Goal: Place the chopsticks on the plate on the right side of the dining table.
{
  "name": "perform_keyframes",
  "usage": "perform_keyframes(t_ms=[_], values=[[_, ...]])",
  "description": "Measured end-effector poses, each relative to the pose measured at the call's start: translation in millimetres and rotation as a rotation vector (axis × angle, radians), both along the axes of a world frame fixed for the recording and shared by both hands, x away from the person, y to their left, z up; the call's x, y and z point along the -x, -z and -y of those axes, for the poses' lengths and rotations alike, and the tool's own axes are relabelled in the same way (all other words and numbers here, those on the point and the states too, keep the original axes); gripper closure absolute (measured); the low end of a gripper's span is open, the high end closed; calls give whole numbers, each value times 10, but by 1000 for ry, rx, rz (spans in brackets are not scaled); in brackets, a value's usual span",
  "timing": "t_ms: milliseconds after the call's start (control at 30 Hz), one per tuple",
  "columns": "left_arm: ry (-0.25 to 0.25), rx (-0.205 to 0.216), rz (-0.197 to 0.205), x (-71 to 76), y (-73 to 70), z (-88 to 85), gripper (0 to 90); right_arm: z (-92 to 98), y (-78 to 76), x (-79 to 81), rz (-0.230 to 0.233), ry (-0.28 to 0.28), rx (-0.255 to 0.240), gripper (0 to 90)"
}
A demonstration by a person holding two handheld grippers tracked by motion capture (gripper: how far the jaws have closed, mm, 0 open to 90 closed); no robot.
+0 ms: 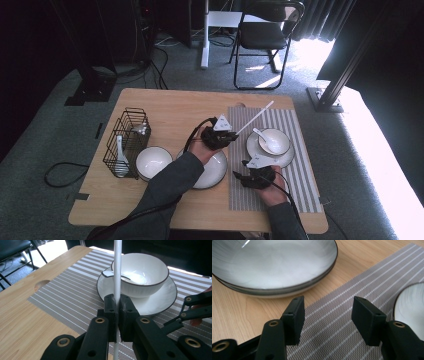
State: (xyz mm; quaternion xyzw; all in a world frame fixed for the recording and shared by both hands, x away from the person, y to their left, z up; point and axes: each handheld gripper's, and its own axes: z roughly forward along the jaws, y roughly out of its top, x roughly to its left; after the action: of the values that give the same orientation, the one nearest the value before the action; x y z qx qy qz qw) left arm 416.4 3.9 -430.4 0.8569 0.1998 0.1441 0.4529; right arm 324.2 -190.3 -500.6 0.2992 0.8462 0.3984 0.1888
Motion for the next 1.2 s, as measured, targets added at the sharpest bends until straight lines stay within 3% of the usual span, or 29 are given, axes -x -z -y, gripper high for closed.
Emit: perform_keyframes(t_ms=[433,733,1200], values=[[-11,-39,-3,-117,60,26,865,138,120,72,-18,38,-14,424],[5,-95,17,-222,64,67,865,143,154,78,-26,40,-21,418],[0,-130,-22,-285,224,98,865,171,192,88,-34,44,-26,418]])
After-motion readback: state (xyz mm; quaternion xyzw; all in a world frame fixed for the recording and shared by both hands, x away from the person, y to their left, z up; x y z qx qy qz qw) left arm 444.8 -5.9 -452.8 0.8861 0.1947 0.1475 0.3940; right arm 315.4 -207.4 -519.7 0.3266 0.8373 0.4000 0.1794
